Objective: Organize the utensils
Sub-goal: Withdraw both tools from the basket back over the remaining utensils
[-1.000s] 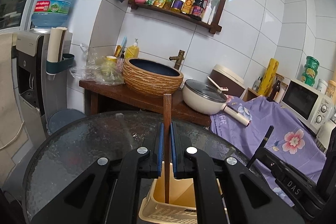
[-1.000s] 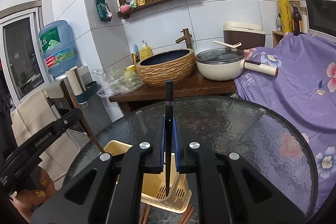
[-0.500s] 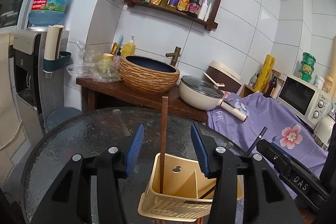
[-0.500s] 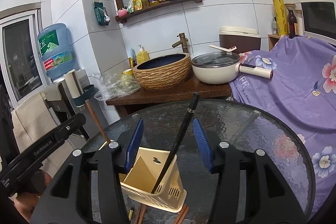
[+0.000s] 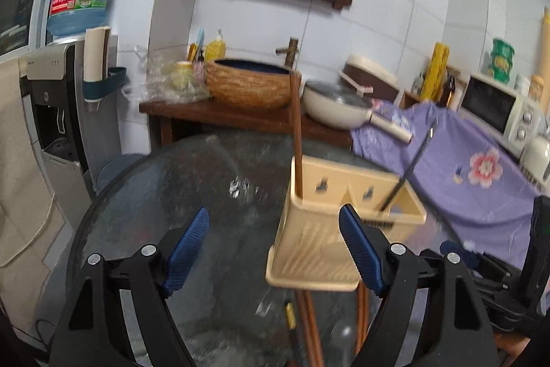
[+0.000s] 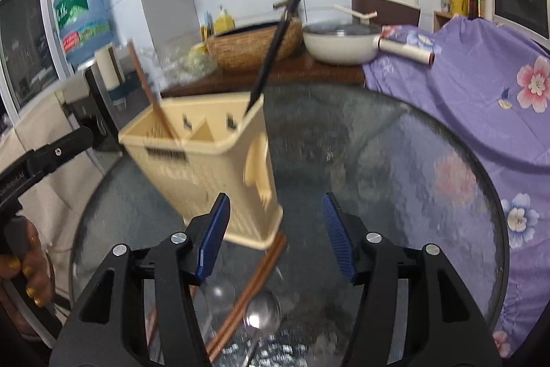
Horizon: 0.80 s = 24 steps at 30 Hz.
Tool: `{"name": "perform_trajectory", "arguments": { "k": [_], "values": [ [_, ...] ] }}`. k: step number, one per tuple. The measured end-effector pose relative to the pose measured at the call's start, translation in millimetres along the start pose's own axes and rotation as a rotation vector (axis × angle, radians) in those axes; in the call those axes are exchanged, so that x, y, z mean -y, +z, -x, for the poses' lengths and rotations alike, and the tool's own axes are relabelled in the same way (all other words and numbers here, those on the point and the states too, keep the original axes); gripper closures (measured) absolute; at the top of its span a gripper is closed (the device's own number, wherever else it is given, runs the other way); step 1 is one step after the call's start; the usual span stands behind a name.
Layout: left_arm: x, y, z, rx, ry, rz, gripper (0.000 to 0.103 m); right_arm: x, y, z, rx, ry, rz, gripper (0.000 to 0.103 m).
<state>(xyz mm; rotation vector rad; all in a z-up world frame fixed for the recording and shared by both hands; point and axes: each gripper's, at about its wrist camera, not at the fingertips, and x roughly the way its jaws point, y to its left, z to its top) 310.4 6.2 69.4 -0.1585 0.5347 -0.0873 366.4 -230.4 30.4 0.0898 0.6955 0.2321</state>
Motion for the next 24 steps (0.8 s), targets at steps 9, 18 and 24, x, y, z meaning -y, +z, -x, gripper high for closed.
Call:
{"name": "perform_trajectory", "arguments": {
  "k": [9,18,24],
  "values": [
    [3,-71,7,-0.168,0.010,-0.157,0.029,-22,-70,-9,-0.119,-0.059,0.133,0.047],
    [-7,-114,1,-0.288,0.008,-0.173,0.043,-23,-107,-20,-0.208,-0.089,0.130,0.047],
    [-6,-129,2,-0.325,0.000,-0.174,0.048,-26,-112,-23,-0.225,-0.096,0.138,0.047]
  ]
}}
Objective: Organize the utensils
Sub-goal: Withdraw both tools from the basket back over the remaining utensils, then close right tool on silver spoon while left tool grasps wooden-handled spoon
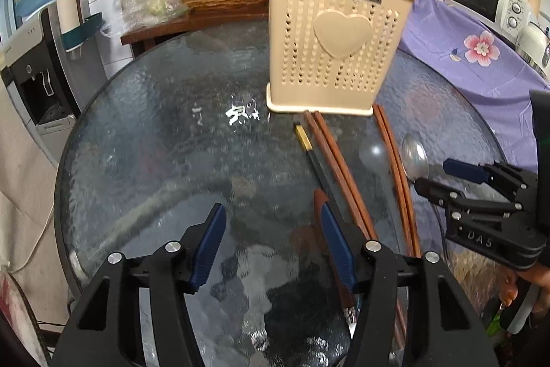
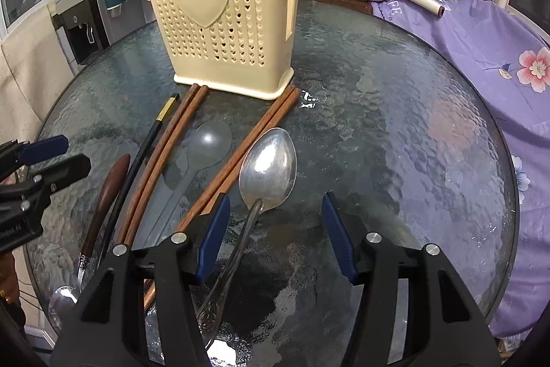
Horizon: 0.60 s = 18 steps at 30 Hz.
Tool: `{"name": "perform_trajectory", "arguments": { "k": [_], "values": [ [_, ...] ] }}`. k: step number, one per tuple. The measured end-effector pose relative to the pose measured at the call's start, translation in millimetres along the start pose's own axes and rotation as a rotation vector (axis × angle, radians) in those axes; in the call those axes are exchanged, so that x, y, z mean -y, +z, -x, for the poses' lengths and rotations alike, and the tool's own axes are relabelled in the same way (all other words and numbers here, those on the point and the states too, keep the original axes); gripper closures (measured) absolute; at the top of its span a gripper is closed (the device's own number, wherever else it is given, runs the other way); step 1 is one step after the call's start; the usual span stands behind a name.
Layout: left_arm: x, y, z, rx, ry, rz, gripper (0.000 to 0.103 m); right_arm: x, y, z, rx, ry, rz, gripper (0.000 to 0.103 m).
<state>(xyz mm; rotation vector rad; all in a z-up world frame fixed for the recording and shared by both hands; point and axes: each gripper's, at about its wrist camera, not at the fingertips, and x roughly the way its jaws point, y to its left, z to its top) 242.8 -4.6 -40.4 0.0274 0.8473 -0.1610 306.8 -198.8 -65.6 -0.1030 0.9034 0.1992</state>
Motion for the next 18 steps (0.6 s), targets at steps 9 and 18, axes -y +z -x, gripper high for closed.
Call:
{"name": "perform_trajectory", "arguments": {
  "k": [9,18],
  "values": [
    [6,-12,0,-0.027,-0.020,-0.018,0.052,-4,2,-6,-0.018,-0.022,-0.001,0.047],
    [13,-16,-1,-0.046,-0.043,-0.030,0.054,-3,12,-14,-0.023,-0.011,-0.032,0.047]
  ]
}}
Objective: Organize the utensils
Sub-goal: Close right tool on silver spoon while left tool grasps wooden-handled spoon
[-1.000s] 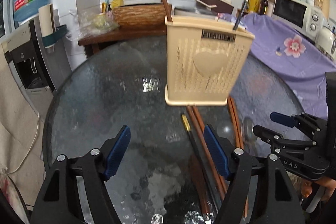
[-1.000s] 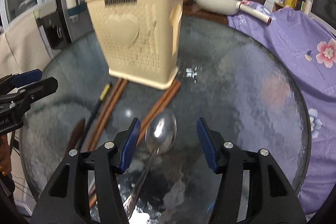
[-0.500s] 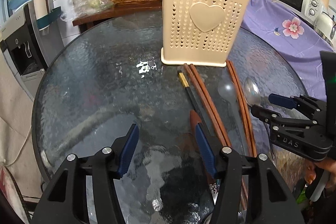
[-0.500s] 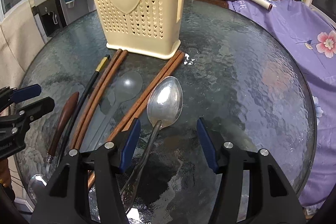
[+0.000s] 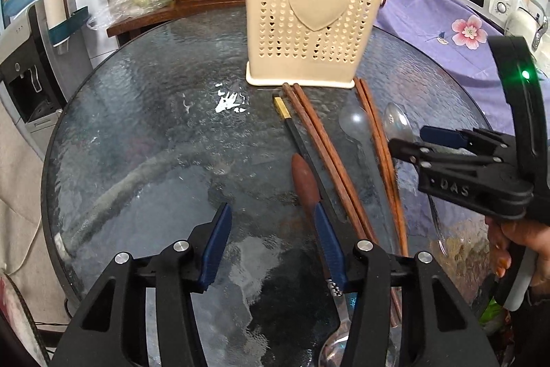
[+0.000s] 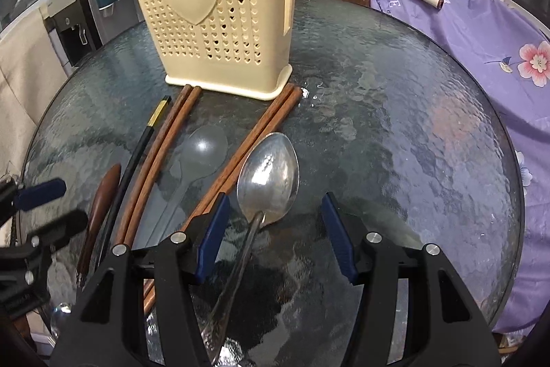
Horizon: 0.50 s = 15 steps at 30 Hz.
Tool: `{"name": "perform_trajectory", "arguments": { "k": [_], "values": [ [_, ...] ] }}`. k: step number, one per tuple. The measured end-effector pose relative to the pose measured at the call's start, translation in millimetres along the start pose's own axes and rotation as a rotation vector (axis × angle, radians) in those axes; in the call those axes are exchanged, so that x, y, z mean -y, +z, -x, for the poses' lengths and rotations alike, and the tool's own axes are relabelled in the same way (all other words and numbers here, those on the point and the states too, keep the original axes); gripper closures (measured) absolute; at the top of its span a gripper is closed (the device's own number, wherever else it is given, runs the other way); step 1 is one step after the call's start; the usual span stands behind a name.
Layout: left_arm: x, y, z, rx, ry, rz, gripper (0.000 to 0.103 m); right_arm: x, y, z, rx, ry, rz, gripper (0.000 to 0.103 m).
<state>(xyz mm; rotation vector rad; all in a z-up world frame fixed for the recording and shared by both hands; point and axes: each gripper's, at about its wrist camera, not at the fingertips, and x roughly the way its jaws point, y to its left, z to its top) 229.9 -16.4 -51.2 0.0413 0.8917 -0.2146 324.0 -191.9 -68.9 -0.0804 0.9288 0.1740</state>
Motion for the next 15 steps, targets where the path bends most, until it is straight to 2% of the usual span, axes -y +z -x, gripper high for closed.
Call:
{"name": "perform_trajectory", "arguments": {
  "k": [10,15],
  "values": [
    [6.1,-1.7,0.6,-0.007,-0.011,-0.013,0.058,6.0,8.7,-6.7,0.008,-0.006,-0.013,0.048],
    [9.3,-5.5,1.5,-0.019,-0.024,-0.022,0.058,8.1,7.0,-5.7,0.015,0.001,-0.001,0.053]
  ]
}}
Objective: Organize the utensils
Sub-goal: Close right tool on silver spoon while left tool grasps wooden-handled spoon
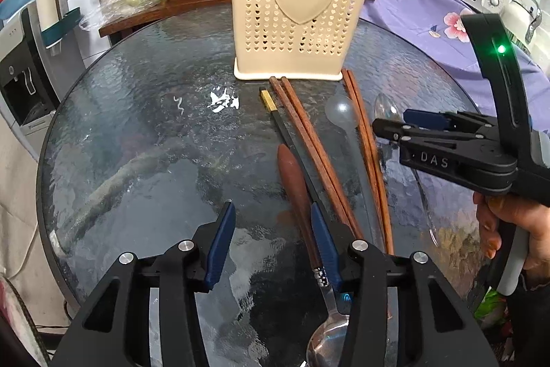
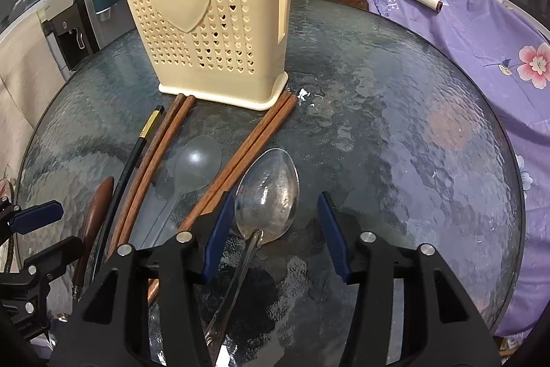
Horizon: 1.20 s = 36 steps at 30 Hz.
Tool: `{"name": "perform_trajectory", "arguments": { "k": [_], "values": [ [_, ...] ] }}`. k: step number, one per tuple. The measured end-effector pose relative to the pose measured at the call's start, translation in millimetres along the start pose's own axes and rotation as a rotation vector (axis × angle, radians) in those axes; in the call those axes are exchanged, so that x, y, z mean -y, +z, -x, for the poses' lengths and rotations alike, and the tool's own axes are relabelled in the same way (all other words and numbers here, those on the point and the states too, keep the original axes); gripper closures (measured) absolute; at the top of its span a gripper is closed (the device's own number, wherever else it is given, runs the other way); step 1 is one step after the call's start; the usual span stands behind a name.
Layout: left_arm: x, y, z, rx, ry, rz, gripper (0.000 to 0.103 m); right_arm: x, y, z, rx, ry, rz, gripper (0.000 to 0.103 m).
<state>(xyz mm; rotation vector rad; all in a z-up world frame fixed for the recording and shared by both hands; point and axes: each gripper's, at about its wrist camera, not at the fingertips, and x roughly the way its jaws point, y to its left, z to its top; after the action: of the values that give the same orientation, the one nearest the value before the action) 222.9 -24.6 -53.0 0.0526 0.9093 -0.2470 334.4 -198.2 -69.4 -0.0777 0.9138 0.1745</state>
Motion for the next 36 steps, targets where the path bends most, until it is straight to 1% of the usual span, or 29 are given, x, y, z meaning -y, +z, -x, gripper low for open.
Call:
{"name": "perform_trajectory", "arguments": {
  "k": [6,10,17,21,23,26,33,35,36],
  "values": [
    [6,-5,-2,-0.018,-0.006,-0.021,0.062,1,-4,3,-0.003,0.009,0.009,0.055],
    [10,-4,-5,-0.021,0.015,-0.039,0.064,2,-5,4,-0.003,0.010,0.012,0.055],
    [11,9,-15,-0.021,0.035,-0.040,0.074,0,-7,6,-0.011,0.008,0.007,0.055],
    [8,18,-21,-0.024,0.031,-0.020,0.075,-3,-4,5,-0.020,0.000,-0.002,0.055],
    [6,22,-24,-0.024,0.031,-0.003,0.079,-4,-2,4,-0.024,-0.003,-0.009,0.054],
    [2,26,-26,-0.023,0.021,0.028,0.082,-5,1,1,-0.029,-0.014,-0.028,0.054],
    [2,31,-29,-0.018,0.023,0.051,0.085,-8,10,-4,-0.030,-0.037,-0.063,0.055],
    [3,32,-30,-0.017,0.022,0.055,0.085,-9,10,-5,-0.026,-0.041,-0.064,0.057],
    [2,33,-31,-0.017,0.020,0.057,0.085,-10,12,-6,-0.025,-0.042,-0.063,0.061]
  ]
}}
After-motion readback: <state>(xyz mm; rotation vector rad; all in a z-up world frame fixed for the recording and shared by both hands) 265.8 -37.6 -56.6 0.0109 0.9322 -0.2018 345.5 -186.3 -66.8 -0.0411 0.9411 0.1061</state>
